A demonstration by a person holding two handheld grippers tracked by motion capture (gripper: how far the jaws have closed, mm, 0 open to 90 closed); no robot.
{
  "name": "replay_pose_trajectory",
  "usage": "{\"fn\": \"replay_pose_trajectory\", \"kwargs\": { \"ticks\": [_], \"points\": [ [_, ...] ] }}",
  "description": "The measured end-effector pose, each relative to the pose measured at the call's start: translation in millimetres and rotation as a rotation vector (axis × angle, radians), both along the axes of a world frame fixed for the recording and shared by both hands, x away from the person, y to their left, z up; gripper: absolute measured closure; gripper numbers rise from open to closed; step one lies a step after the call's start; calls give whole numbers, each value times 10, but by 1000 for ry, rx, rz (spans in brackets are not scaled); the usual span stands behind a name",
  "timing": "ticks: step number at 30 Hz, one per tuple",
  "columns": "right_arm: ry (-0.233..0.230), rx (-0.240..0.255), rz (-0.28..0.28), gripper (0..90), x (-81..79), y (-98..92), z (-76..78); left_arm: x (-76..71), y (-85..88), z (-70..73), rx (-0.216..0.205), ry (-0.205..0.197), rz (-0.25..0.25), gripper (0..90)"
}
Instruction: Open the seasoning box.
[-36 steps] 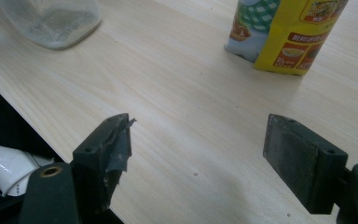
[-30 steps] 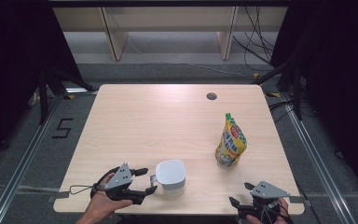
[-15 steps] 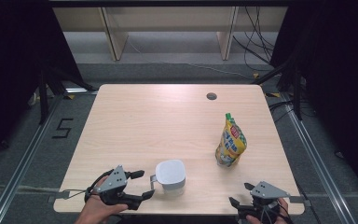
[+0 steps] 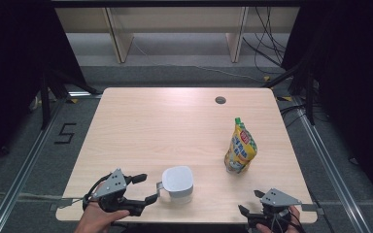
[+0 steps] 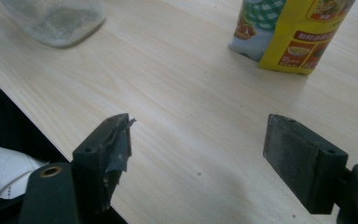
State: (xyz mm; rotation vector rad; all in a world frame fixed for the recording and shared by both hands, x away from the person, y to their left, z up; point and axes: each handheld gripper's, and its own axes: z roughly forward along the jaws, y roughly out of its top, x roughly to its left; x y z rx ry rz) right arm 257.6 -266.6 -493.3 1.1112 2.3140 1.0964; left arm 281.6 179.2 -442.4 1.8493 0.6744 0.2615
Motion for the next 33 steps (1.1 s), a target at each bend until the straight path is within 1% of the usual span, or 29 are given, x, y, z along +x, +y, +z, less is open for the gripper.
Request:
{"fn": "replay_pose_trajectory", "kwargs": {
  "ticks": [2, 3, 4, 5, 6, 7, 8, 9, 10, 11, 12, 13, 14, 15, 16, 17, 18, 19, 20, 22, 23, 24, 25, 27, 28, 29, 30, 31, 33],
  "points": [
    [4, 2, -12, 242, -5, -2, 3, 15, 17, 13, 5, -16, -13, 272],
    [0, 4, -15, 242, -6, -4, 2, 9, 22, 19, 13, -5, -8, 301],
    [1, 5, -16, 242, -6, -5, 2, 6, 24, 18, 12, 3, -10, 333],
    [1, 1, -17, 242, -4, -6, 0, 6, 26, 19, 11, 2, -10, 351],
    [3, 2, -25, 242, -6, -7, 1, 7, 26, 17, -6, -2, -12, 378],
    [2, 1, -26, 242, -4, -8, 0, -6, 40, 27, -6, 2, -7, 445],
    [25, 15, -45, 242, -21, 7, 1, -1, 56, 39, -22, -9, -15, 485],
    [19, 12, -42, 242, -14, 4, 2, -7, 66, 49, -31, -9, -10, 543],
    [5, 4, -33, 242, -4, -3, 2, -14, 71, 60, -53, -5, -2, 590],
    [2, 7, -31, 242, -6, 0, 4, -10, 83, 74, -49, -19, -10, 650],
    [3, 7, -30, 242, -8, 3, 6, -17, 84, 91, -66, -23, -8, 690],
    [14, 8, -25, 241, -8, 9, 7, -22, 88, 107, -70, -27, -5, 734],
    [1, 2, -29, 242, -8, 12, 3, -22, 88, 125, -60, -44, -8, 778],
    [17, 9, -18, 241, -3, 13, 1, -36, 78, 137, -67, -37, 4, 813],
    [29, 9, -9, 242, 1, 8, 6, -37, 72, 144, -71, -42, 6, 851],
    [19, 9, -23, 242, -6, 19, 3, -27, 67, 157, -70, -59, -4, 874],
    [14, 7, -23, 242, -8, 21, 3, -31, 48, 171, -67, -55, 0, 889],
    [6, 6, -20, 242, -9, 26, 5, -19, 33, 184, -49, -64, -10, 891],
    [4, 7, -21, 242, -12, 29, 6, -12, 13, 184, -52, -61, -11, 892],
    [5, 5, -21, 242, -16, 33, 6, 34, -41, 189, -32, -76, -27, 892],
    [7, 8, -22, 242, -18, 36, 7, 42, -65, 184, -34, -67, -24, 892],
    [4, 7, -20, 242, -16, 35, 5, 65, -97, 179, -26, -64, -24, 892],
    [12, 12, -15, 242, -10, 35, 3, 88, -129, 171, -29, -59, -24, 892],
    [9, 13, -11, 242, -6, 38, -1, 128, -173, 164, -18, -59, -32, 892],
    [1, 2, -22, 242, -11, 40, 3, 146, -205, 158, -12, -55, -34, 892],
    [6, 3, -24, 242, -14, 44, 5, 158, -229, 153, -7, -52, -33, 892],
    [15, 18, -13, 242, -11, 46, 3, 162, -249, 147, -10, -47, -31, 892],
    [13, 19, -15, 242, -12, 48, 2, 176, -264, 140, -1, -54, -42, 892],
    [10, 10, -15, 242, -13, 48, 4, 182, -281, 130, 15, -51, -43, 892]
  ]
}}
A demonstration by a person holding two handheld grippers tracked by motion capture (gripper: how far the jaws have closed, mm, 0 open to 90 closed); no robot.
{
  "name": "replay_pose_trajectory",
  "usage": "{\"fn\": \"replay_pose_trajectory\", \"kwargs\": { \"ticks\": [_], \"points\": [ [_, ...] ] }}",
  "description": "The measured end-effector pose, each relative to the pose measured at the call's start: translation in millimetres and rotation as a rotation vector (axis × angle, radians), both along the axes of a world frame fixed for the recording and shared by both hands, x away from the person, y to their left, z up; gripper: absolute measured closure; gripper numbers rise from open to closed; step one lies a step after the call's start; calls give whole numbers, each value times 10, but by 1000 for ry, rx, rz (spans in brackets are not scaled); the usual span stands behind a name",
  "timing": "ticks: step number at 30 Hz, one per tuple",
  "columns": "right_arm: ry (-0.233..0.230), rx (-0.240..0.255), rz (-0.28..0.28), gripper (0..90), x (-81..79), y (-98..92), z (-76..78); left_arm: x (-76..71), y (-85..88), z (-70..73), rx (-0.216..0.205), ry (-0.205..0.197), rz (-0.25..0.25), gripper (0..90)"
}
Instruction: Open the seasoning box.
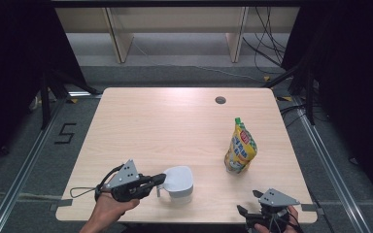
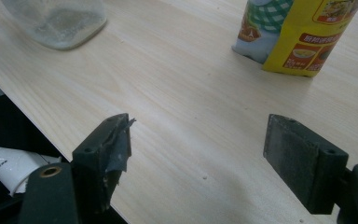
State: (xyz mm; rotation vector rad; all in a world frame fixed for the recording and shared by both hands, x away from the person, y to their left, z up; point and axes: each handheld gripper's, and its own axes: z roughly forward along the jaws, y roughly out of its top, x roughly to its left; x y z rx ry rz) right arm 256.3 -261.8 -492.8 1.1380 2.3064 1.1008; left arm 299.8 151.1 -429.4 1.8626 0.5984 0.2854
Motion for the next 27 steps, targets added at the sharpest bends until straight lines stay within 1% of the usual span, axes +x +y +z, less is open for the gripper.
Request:
{"fn": "replay_pose_trajectory", "kwargs": {
  "ticks": [1, 2, 3, 4, 5, 6, 7, 8, 9, 10, 11, 12, 13, 14, 15, 16, 17, 18, 20, 21, 22, 23, 24, 25, 26, 27],
  "points": [
    [0, 0, 0, 242, 0, 0, 0, 14, -7, -13, -8, -2, -11, 892],
    [-2, 7, 4, 242, 4, 1, -5, 14, -4, -23, 3, 7, 0, 892],
    [-1, 7, 3, 242, 3, 3, -5, 18, -8, -37, -6, 10, 4, 892],
    [-17, -1, 9, 242, 12, 0, -9, 13, -10, -48, -6, 23, 18, 892],
    [-4, 0, 0, 242, -1, 7, -2, 33, 1, -59, 3, 10, 6, 892],
    [-11, -7, 0, 242, -3, 9, 3, 29, 1, -69, 3, 20, 20, 892],
    [-12, -7, 5, 243, 0, 13, 3, 36, 0, -83, 0, 20, 12, 892],
    [-2, -2, 0, 243, -6, 23, 4, 33, -5, -96, 3, 25, 19, 892],
    [-4, -2, -4, 244, -8, 28, 4, 42, 3, -98, 17, 14, 5, 892],
    [7, 8, -2, 245, -10, 35, 1, 43, 3, -104, 22, 12, 5, 892],
    [-4, 0, 4, 246, -6, 34, 4, 33, -4, -112, 4, 33, 20, 892],
    [-10, 0, 1, 247, -10, 38, 13, 41, 0, -110, 10, 21, 14, 892],
    [-6, 12, -3, 250, -16, 48, 16, 39, -1, -110, 12, 21, 16, 892],
    [-6, 15, -4, 253, -18, 51, 18, 26, -8, -110, 11, 29, 25, 892],
    [-15, 25, 11, 255, -7, 50, 19, 27, -7, -110, 15, 20, 20, 892],
    [-27, 25, 3, 263, -15, 60, 24, 35, -1, -110, 19, 9, 12, 892],
    [-42, 13, 15, 275, -8, 56, 31, 28, -2, -118, 4, 24, 23, 892],
    [-36, 20, 21, 291, -11, 65, 36, 37, 9, -123, 2, 20, 16, 892],
    [-53, 37, 26, 334, -24, 84, 51, 35, 22, -132, -7, 26, 21, 892],
    [-80, 49, 60, 371, -7, 87, 63, 43, 29, -136, -11, 23, 11, 892],
    [-72, 73, 50, 421, -33, 117, 82, 45, 31, -137, -13, 25, 11, 892],
    [-95, 80, 89, 461, -10, 123, 90, 38, 33, -135, -13, 32, 21, 892],
    [-88, 97, 89, 483, -30, 158, 107, 37, 32, -137, -16, 34, 21, 892],
    [-104, 100, 99, 502, -26, 177, 116, 42, 32, -142, -21, 28, 17, 892],
    [-149, 85, 118, 547, -3, 195, 133, 43, 33, -145, -25, 31, 14, 892],
    [-137, 97, 128, 575, -4, 220, 146, 26, 28, -146, -31, 48, 34, 892]
  ]
}}
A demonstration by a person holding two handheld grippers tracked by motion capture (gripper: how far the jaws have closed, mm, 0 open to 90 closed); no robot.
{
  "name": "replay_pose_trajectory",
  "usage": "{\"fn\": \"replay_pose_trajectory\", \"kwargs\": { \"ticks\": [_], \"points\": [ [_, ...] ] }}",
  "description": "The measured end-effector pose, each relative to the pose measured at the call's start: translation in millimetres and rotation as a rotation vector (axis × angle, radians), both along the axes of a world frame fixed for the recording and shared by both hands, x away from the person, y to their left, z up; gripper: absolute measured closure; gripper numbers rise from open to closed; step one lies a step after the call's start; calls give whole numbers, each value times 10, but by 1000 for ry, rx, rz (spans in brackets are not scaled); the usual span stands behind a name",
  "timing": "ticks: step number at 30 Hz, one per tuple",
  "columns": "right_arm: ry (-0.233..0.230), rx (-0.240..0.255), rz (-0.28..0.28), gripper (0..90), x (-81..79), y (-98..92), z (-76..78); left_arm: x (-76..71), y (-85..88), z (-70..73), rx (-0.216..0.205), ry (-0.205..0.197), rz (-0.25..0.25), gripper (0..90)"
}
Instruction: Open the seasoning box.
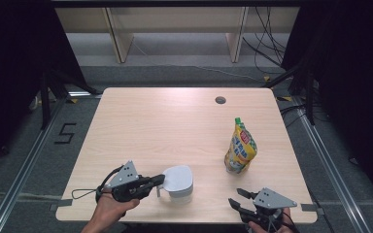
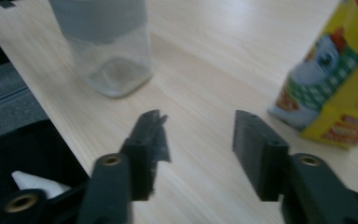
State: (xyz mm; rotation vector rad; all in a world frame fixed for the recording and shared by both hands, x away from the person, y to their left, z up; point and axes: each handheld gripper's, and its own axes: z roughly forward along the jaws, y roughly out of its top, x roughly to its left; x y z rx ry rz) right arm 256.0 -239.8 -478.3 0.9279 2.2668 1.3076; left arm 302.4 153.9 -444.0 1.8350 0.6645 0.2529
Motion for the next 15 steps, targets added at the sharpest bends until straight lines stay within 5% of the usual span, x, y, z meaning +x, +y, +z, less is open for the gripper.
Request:
{"fn": "replay_pose_trajectory", "kwargs": {
  "ticks": [6, 15],
  "points": [
    [-100, 11, 70, 721, 33, 197, 107, 9, 40, -10, 9, -14, -4, 892],
    [-121, 49, 140, 866, 123, 434, 212, 16, 42, -26, -10, -13, -6, 892]
  ]
}}
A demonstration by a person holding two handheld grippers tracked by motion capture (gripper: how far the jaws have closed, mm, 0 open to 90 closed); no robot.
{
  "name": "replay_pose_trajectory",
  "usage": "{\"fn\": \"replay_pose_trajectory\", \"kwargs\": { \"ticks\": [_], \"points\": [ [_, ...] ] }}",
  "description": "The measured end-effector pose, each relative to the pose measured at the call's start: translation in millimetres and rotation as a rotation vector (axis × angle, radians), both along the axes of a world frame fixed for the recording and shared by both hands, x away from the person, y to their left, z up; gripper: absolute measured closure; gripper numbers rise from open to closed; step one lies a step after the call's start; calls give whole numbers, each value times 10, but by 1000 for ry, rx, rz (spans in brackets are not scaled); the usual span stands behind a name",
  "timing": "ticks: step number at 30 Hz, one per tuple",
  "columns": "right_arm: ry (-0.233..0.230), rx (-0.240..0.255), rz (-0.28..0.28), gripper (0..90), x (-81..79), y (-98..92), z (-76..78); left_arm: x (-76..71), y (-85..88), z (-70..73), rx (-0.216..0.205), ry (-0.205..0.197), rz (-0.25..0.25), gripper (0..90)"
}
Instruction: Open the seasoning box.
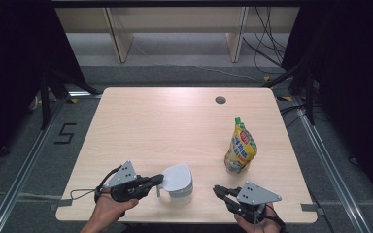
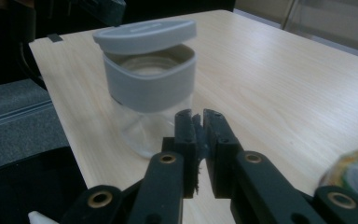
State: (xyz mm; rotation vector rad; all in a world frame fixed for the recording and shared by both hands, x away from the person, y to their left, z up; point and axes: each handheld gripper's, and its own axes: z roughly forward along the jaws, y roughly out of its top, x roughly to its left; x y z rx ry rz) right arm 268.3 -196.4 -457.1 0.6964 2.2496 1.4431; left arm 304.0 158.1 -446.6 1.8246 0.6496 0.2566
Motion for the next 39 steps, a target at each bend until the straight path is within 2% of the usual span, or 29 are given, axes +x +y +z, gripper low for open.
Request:
{"fn": "replay_pose_trajectory", "kwargs": {
  "ticks": [4, 7, 8, 12, 13, 15, 19, 23, 25, 26, 27, 28, 29, 31, 32, 34, 36, 37, 38, 39],
  "points": [
    [-18, -9, 50, 891, 77, 163, 17, 0, 13, -1, 0, 9, 0, 892],
    [-17, 6, 61, 900, 101, 251, 44, -1, 13, -1, 6, 2, -4, 892],
    [-25, -7, 70, 900, 115, 272, 61, -3, 13, -1, 3, 6, 0, 892],
    [-9, -16, 78, 900, 152, 368, 85, -4, 19, -7, 0, 6, -1, 892],
    [-10, -10, 92, 900, 171, 397, 85, -2, 19, -6, 1, 6, -3, 892],
    [-18, -9, 86, 900, 191, 443, 93, 1, 23, -8, 1, 5, -3, 892],
    [-27, -18, 110, 900, 226, 522, 119, 4, 24, -10, 2, 3, -5, 892],
    [-18, -26, 119, 900, 243, 564, 125, -2, 24, -27, -19, 17, 1, 892],
    [-22, -15, 132, 900, 253, 584, 127, 11, 40, -22, -5, -1, -6, 890],
    [-26, -17, 126, 900, 252, 591, 135, 2, 60, -8, 4, -2, 11, 877],
    [-26, -16, 129, 900, 256, 594, 144, -4, 74, 0, -13, 1, 20, 870],
    [-20, -19, 136, 900, 261, 592, 158, -13, 100, 17, -37, 1, 34, 851],
    [-45, -16, 132, 900, 271, 602, 167, -25, 153, 46, -47, -16, 44, 825],
    [-36, -18, 142, 900, 269, 625, 194, -56, 233, 78, -32, -35, 57, 779],
    [-35, -14, 140, 900, 269, 637, 201, -69, 268, 63, -43, -33, 51, 751],
    [-41, -5, 136, 900, 272, 672, 215, -130, 318, -15, -27, -16, 47, 653],
    [-51, -16, 158, 900, 272, 738, 262, -169, 346, -130, 2, -8, 28, 527],
    [-51, -16, 158, 900, 272, 738, 262, -191, 352, -167, 19, 7, 32, 527],
    [-57, -21, 157, 900, 270, 748, 277, -192, 365, -228, 38, -9, 16, 495],
    [-66, -14, 164, 900, 271, 781, 296, -219, 366, -272, 43, 15, 31, 455]
  ]
}}
